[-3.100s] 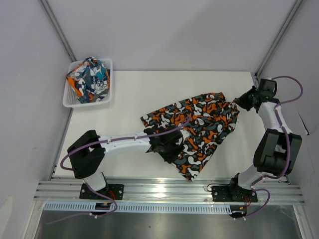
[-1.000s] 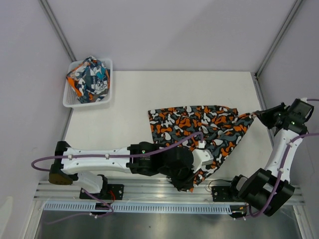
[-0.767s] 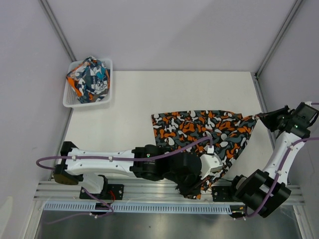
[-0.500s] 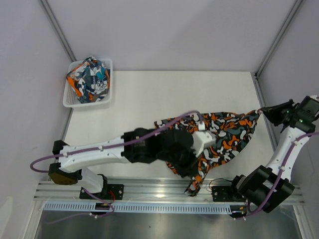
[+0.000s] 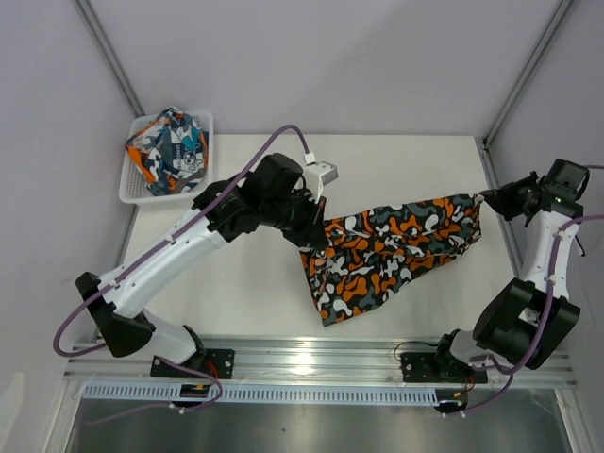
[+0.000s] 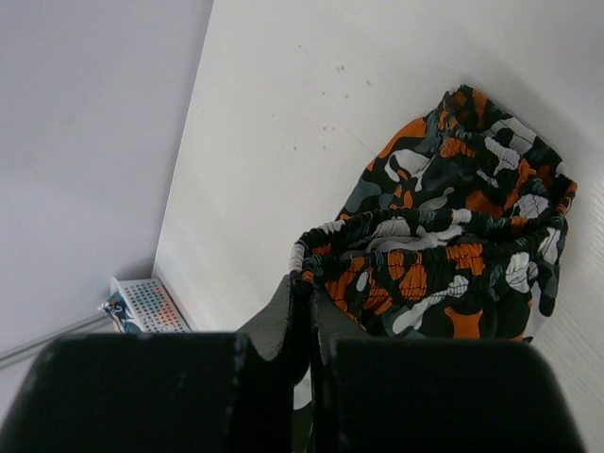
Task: Fold and stack the shorts
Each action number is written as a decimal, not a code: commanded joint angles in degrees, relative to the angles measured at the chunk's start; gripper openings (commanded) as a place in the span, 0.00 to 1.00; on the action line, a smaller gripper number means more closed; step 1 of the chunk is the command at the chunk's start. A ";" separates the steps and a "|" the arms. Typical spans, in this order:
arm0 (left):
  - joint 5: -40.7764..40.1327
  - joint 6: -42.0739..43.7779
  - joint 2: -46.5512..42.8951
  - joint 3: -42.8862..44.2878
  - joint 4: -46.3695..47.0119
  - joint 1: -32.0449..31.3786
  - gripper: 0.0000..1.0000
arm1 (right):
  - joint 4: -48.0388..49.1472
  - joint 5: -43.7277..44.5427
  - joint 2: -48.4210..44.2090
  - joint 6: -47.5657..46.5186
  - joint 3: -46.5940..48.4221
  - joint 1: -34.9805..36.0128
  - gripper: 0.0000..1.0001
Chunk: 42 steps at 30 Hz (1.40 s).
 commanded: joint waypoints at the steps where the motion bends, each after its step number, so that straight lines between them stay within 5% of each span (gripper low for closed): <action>1: 5.70 3.79 2.54 2.08 -0.95 2.75 0.00 | 3.43 2.79 2.59 3.05 5.00 1.67 0.00; 20: 6.14 4.15 21.34 -2.04 4.32 20.86 0.04 | 8.88 7.89 28.08 6.93 19.13 12.04 0.02; 23: 4.74 3.62 24.43 -2.05 5.02 21.30 0.10 | 9.67 8.24 33.09 7.54 23.35 13.36 0.20; 24: 3.86 3.44 26.53 -1.96 4.94 21.21 0.15 | 9.49 8.51 33.97 7.89 24.07 13.45 0.52; 27: 0.08 2.65 29.09 -1.96 5.20 21.30 0.43 | 9.50 10.35 35.47 7.29 26.53 13.80 0.93; 32: -5.09 -0.06 25.33 -5.81 9.06 21.30 0.73 | 7.30 15.70 31.45 0.89 27.41 13.71 0.96; 42: -18.09 -4.20 15.04 -9.25 9.24 15.15 0.83 | 9.39 19.94 25.88 -6.52 10.73 12.66 0.88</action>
